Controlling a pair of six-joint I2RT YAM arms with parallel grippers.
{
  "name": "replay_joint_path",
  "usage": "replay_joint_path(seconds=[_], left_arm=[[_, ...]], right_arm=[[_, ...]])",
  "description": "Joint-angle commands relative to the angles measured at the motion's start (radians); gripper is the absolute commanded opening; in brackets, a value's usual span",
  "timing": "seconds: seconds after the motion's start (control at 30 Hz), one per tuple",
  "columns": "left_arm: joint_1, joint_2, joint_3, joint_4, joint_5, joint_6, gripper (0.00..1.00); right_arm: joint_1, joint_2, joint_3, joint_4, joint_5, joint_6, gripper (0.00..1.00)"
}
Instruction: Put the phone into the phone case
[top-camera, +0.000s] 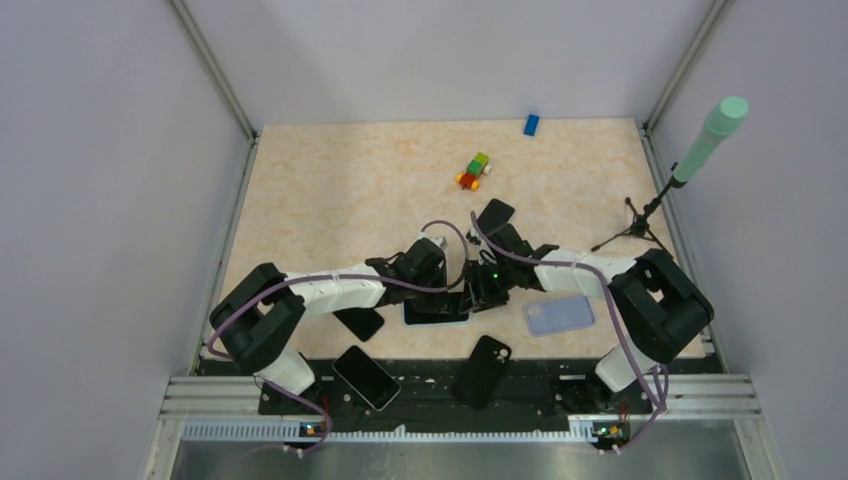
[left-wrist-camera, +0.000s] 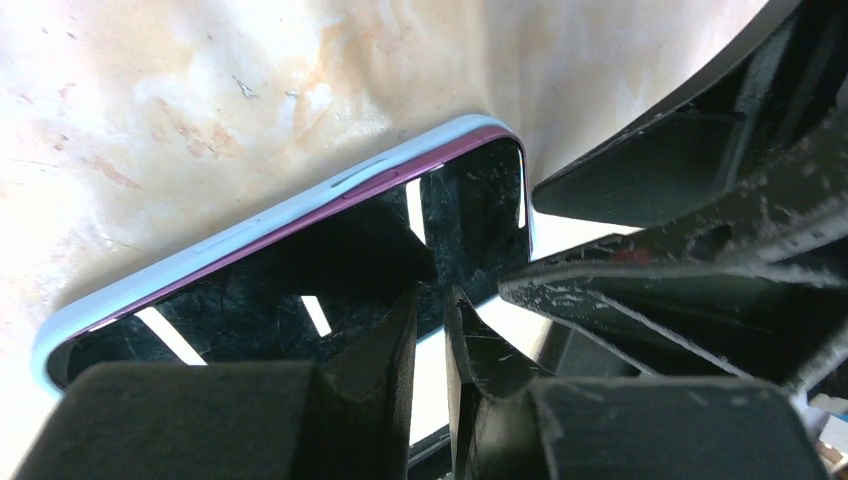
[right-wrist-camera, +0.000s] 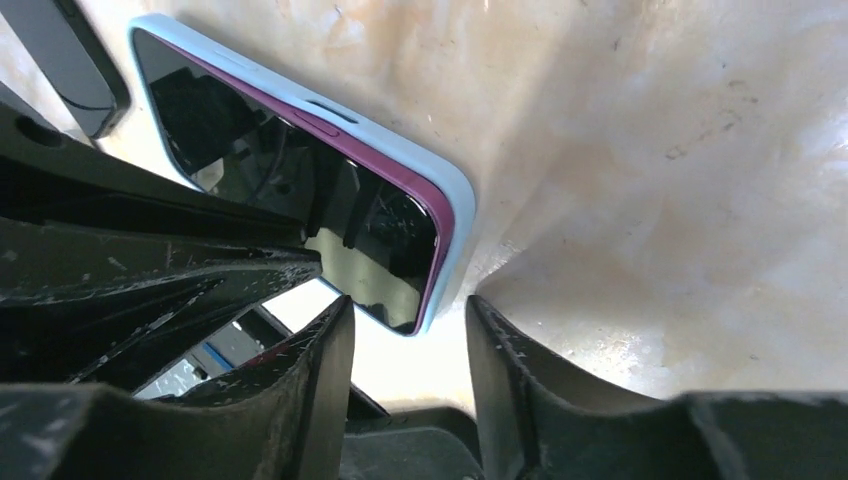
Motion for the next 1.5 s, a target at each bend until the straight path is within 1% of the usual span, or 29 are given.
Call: replay_joint_path(seconds=[0.0,0.07,0.2,0.3,0.43,0.67,0.77,1.0,1.13,1.23,1.33,1.43,1.47], left_arm=[[0.002,0.009,0.022,-0.073,-0.101,0.04,0.18],[0.002,0.014,0.032,-0.079,-0.102,0.046,0.18],[0.002,0.041,0.049,-0.083,-0.103,0.056,0.18],[0.002,0.069,0.063,-0.084,-0.101,0.061,0.18],[0.002,0.106,0.078,-0.088,-0.103,0.064,0.18],[0.001,0.15,0.088,-0.089,-0.102,0.07,0.18],[0.001,0.168,0.092,-0.089,-0.104,0.072,0.18],[-0.002,0.217,0.106,-0.088,-0.101,0.073,0.18],[-0.006,0.254,0.117,-0.086,-0.1,0.073,0.17],[-0.008,0.268,0.122,-0.087,-0.1,0.072,0.17],[-0.012,0.261,0.122,-0.088,-0.106,0.072,0.16],[-0.017,0.229,0.116,-0.09,-0.109,0.074,0.16],[-0.018,0.212,0.113,-0.09,-0.138,0.075,0.16]], right_arm=[[-0.035,0.004,-0.036,-0.02,0.111,-0.039,0.49],[-0.07,-0.006,-0.055,0.017,0.053,-0.027,0.51],[-0.134,0.007,-0.087,0.085,-0.037,-0.013,0.5],[-0.14,0.042,-0.075,0.081,-0.034,-0.03,0.48],[-0.14,0.095,-0.069,0.085,-0.022,-0.041,0.42],[-0.136,0.168,-0.07,0.098,-0.017,-0.042,0.27],[-0.125,0.187,-0.063,0.083,0.013,-0.046,0.23],[-0.059,0.223,-0.024,0.002,0.144,-0.079,0.2],[-0.028,0.241,-0.016,-0.025,0.202,-0.089,0.16],[-0.015,0.246,-0.017,-0.041,0.233,-0.096,0.1],[-0.007,0.234,-0.018,-0.054,0.258,-0.101,0.01],[-0.002,0.205,-0.014,-0.067,0.273,-0.103,0.0],[-0.001,0.192,-0.008,-0.071,0.278,-0.107,0.0]])
